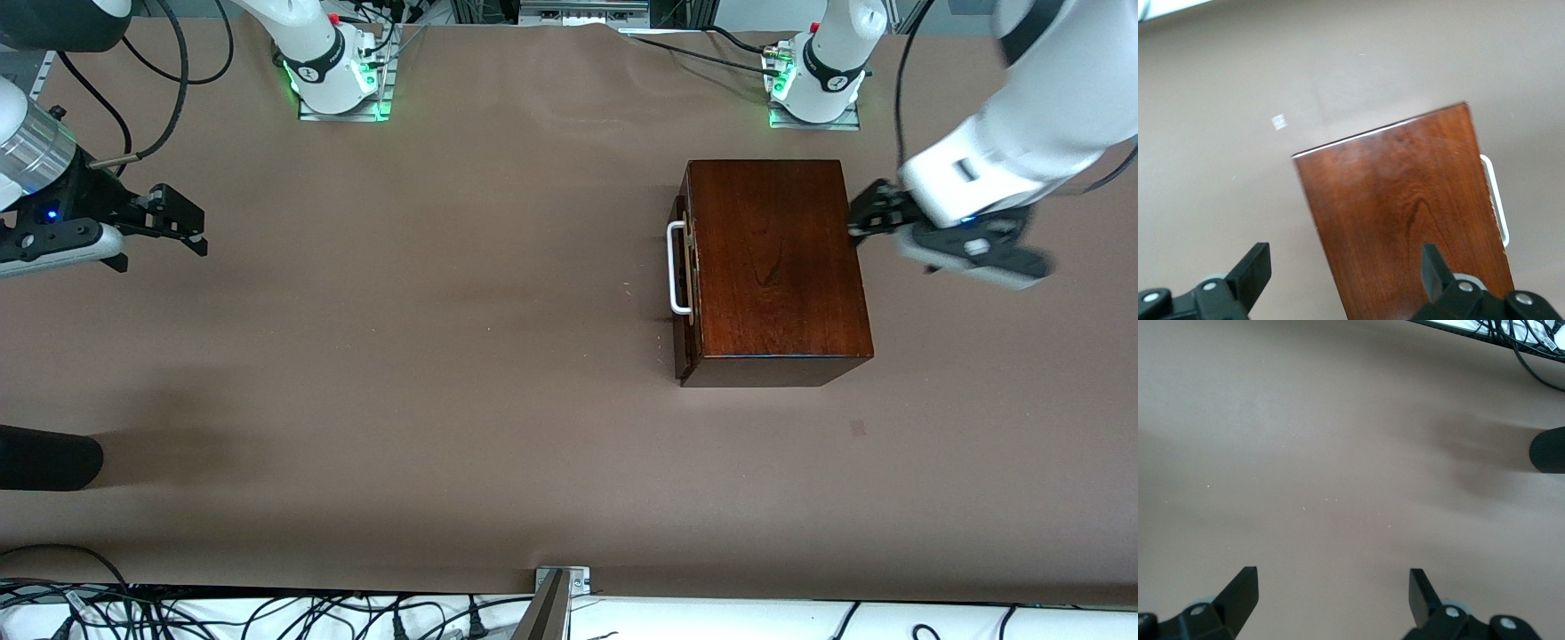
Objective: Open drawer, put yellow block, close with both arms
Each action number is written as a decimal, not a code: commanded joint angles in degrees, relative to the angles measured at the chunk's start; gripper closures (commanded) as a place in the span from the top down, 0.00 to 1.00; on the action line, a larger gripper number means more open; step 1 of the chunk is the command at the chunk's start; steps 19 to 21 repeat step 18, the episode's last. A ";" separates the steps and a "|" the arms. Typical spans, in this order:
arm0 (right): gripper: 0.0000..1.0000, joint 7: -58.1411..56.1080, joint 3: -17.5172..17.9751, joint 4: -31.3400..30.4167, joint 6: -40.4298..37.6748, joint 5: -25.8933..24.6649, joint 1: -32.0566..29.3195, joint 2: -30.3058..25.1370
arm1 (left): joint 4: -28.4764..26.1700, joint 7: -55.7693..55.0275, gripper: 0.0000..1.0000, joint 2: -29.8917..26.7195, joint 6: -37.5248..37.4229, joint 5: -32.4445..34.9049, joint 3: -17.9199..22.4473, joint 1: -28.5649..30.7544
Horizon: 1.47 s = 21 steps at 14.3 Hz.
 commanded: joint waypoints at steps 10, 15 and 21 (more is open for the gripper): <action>1.00 0.97 0.20 0.26 -0.46 -0.32 -0.20 -0.33 | -9.72 -4.15 1.00 -6.85 4.01 0.57 -0.23 6.76; 1.00 0.97 0.11 0.25 -0.55 -0.23 -0.20 -0.33 | -9.46 -3.80 1.00 -6.67 4.01 0.40 -0.23 8.08; 1.00 0.97 0.11 0.26 -0.46 -0.32 -0.20 -0.33 | -9.46 -3.71 1.00 -6.76 3.57 0.40 -0.23 7.99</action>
